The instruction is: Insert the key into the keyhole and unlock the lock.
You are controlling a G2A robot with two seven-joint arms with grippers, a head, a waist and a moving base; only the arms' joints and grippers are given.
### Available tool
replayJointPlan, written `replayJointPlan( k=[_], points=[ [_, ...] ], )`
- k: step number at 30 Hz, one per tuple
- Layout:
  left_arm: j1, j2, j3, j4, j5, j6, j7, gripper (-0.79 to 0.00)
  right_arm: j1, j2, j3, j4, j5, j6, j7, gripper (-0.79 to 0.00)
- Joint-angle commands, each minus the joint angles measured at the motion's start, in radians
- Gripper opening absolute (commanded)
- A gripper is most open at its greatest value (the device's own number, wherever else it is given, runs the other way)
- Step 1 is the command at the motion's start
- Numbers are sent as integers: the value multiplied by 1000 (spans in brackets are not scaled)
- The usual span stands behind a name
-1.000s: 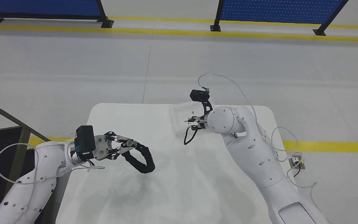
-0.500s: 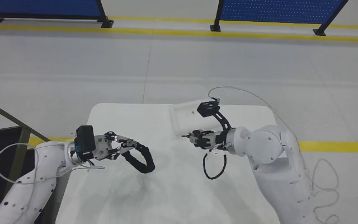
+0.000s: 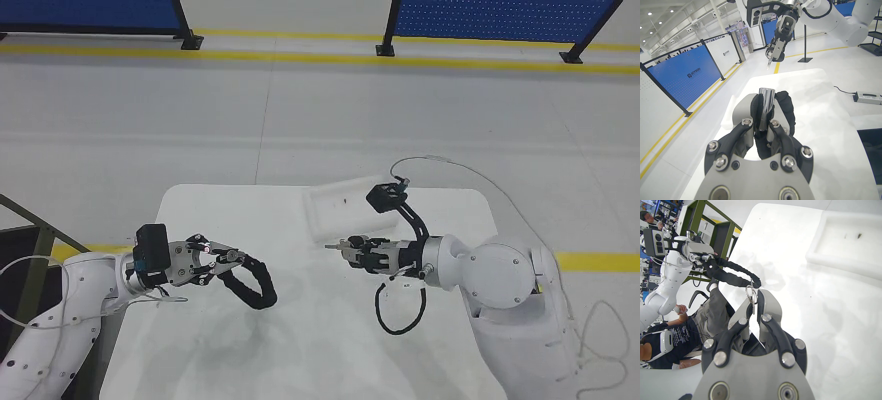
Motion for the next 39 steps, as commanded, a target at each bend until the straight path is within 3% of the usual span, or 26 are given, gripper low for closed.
replayJointPlan(
  k=[1,6,10,14,20,23,31,36,39],
  points=[
    [0,0,0,0,0,0,0,-785,0,0,0,0,0,0,0,-785],
    [0,0,0,0,0,0,0,-785,-9,0,-6,11,-5,7,-17,-785],
    [-6,-8,10,-39,-33,45,-74,-785,20,7,-64,-21,-77,35,42,-785],
    [-40,-28,64,-55,-46,77,-134,-785,45,14,-79,-95,-126,114,115,-785],
    [-106,-75,184,-46,-51,192,-171,-785,-6,33,-63,-204,-160,123,107,-785],
    [-138,-99,243,-37,-30,246,-157,-785,-33,43,-53,-246,-152,136,93,-785],
    [-208,-156,368,8,74,382,-53,-785,55,63,-84,-246,-153,150,79,-785],
    [-247,-187,442,43,166,433,22,-785,65,69,-96,-246,-145,165,64,-785],
    [-251,-191,448,50,167,436,28,-785,65,69,-96,-246,-145,165,64,-785]
  ],
)
